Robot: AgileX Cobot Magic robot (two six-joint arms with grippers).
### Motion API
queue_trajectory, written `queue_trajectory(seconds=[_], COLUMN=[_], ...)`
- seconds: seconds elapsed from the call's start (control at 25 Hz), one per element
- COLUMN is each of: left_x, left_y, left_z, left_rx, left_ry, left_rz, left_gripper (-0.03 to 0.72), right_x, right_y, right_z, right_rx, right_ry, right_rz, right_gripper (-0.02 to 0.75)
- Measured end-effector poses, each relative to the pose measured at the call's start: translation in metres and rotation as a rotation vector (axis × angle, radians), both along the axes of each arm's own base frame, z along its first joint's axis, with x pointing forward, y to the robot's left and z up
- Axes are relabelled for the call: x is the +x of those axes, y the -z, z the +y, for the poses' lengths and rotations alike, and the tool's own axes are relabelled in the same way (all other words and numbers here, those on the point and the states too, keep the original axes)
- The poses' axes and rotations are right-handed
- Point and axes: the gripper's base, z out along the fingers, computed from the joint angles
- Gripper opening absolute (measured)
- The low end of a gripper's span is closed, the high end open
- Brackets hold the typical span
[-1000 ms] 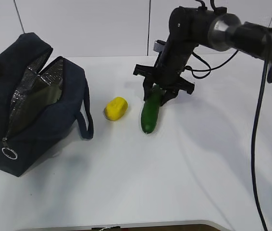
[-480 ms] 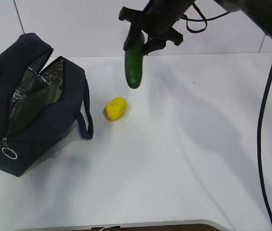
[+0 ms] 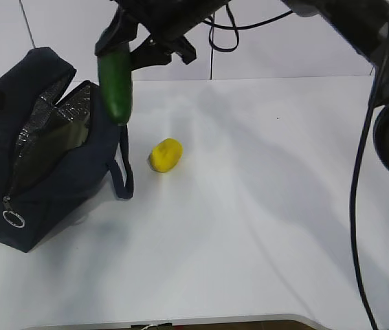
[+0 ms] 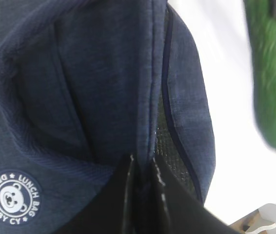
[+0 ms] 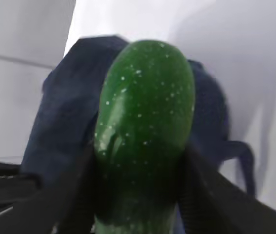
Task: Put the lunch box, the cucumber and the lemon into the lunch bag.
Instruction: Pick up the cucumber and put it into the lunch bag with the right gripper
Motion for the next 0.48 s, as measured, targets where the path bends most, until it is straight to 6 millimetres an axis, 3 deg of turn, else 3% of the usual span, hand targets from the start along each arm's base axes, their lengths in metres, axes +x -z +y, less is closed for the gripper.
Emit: queue_trajectory(seconds=[0.24,0.48], left_x=[0.0,0.0], left_y=[0.0,0.0], left_z=[0.0,0.0], left_rx=[0.0,0.0], left_ry=[0.0,0.001], left_rz=[0.0,0.001], left_gripper=[0.015,0.015], right_x=[-0.018,-0.026], right_y=[0.002,0.026], right_z=[0.029,0.044], right_rx=[0.009,-0.024], right_ry=[-0.055,-0.064], right_rz=[0.03,0.13], right_gripper=[0.365,0.365])
